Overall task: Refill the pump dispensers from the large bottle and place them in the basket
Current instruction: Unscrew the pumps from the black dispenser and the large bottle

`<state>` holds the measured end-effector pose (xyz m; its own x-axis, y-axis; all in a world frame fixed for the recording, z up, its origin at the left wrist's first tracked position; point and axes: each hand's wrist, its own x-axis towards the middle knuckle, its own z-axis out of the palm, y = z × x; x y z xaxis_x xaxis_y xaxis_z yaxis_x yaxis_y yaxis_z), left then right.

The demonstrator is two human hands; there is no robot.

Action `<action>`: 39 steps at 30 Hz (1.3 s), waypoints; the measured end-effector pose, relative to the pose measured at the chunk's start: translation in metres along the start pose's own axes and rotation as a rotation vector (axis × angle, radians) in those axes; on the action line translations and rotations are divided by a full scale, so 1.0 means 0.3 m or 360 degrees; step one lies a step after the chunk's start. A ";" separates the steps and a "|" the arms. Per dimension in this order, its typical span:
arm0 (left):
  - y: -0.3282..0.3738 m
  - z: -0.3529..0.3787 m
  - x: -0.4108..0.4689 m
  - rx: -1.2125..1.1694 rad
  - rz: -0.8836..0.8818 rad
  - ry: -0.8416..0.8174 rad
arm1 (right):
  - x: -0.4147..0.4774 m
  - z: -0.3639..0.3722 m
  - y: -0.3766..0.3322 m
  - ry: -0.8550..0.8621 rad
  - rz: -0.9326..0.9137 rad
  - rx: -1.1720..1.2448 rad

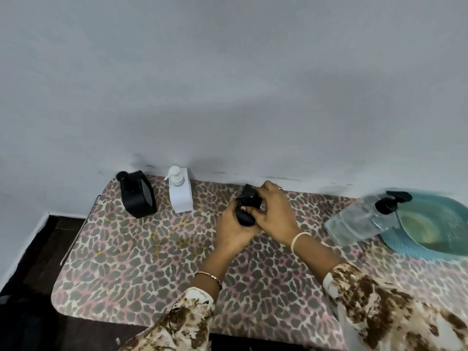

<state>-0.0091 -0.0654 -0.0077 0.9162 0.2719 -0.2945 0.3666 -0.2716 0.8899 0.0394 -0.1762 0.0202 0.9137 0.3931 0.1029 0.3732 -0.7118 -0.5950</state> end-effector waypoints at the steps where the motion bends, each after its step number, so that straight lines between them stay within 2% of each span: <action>1: 0.002 0.000 -0.012 -0.0006 -0.0007 -0.0072 | -0.021 -0.021 0.018 -0.0046 -0.0011 0.0013; 7: -0.024 0.039 -0.071 0.0012 0.0066 -0.0642 | -0.153 -0.132 0.130 -0.0409 -0.0003 0.0064; 13: -0.084 0.150 -0.097 0.0010 0.0145 -0.0833 | -0.263 -0.150 0.228 -0.0459 0.0129 0.0205; 16: -0.123 0.207 -0.104 -0.0036 0.0225 -0.0737 | -0.298 -0.134 0.272 -0.0352 0.0209 0.0261; 19: -0.163 0.253 -0.115 -0.0091 0.0389 -0.0509 | -0.328 -0.084 0.298 0.0014 0.0259 0.0347; 23: -0.229 0.299 -0.120 -0.0092 0.0648 -0.0330 | -0.365 -0.014 0.299 0.0507 0.0254 0.0457; 27: -0.273 0.332 -0.115 0.0102 0.0883 -0.0133 | -0.389 0.026 0.314 0.0767 0.0239 0.0682; 32: -0.312 0.342 -0.115 0.0061 0.1001 -0.0074 | -0.414 0.032 0.335 0.0734 0.0102 0.0835; 37: -0.321 0.327 -0.117 -0.0140 0.0920 -0.0159 | -0.429 0.007 0.372 0.0418 -0.0010 0.0987; 39: -0.326 0.328 -0.124 -0.0168 0.0919 -0.0156 | -0.437 0.012 0.365 0.0373 -0.0007 0.1026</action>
<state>-0.0632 -0.1397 -0.1181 0.9750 0.0196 0.2214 -0.2092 -0.2558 0.9438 -0.0401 -0.3036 -0.0613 0.9501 0.2072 0.2332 0.2734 -0.1933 -0.9423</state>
